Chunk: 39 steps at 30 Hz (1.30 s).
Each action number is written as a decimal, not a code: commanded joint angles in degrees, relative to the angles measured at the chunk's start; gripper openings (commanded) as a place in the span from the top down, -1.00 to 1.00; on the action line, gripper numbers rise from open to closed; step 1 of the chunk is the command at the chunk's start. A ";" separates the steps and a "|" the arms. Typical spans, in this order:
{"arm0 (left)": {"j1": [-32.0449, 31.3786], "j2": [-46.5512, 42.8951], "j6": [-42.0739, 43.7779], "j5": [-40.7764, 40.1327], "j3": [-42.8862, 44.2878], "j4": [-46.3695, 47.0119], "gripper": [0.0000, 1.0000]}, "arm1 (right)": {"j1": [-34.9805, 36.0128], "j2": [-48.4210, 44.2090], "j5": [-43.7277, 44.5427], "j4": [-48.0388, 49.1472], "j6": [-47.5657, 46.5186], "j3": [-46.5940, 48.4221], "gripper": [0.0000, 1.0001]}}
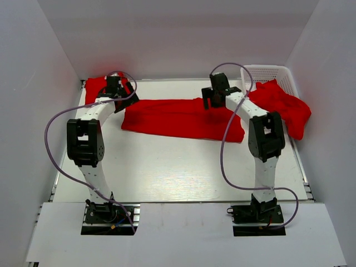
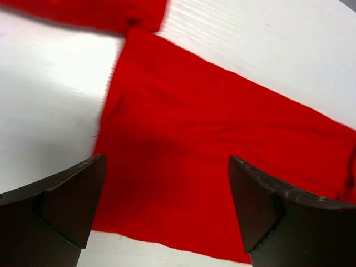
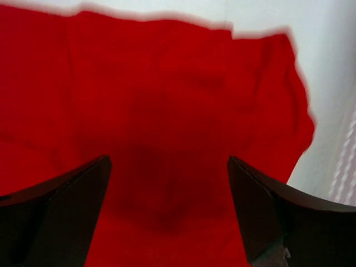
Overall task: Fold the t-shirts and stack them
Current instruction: Fold the other side of the tshirt into a rectangle, then rotate the tshirt 90 degrees
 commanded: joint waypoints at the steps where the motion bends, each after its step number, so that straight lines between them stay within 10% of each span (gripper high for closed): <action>1: -0.34 0.55 4.56 9.74 2.24 4.20 -1.00 | -0.16 -6.13 -4.71 -0.71 8.01 -7.86 -0.81; 11: -2.62 9.44 6.94 11.88 2.34 -0.89 -1.00 | -0.69 -6.06 -5.51 0.35 15.93 -16.23 -0.81; 20: -5.43 -4.79 1.93 9.31 -28.85 -6.33 -1.00 | -2.01 7.65 -10.86 -2.29 14.02 -0.53 -0.81; 28: -16.50 -22.78 1.20 29.68 -48.81 -15.64 -1.00 | -1.57 20.92 -33.08 9.99 -2.65 14.97 -0.81; 39: -26.70 -23.00 11.41 38.23 -42.60 -16.36 -1.00 | -0.87 23.58 -44.98 26.37 3.72 22.27 -0.81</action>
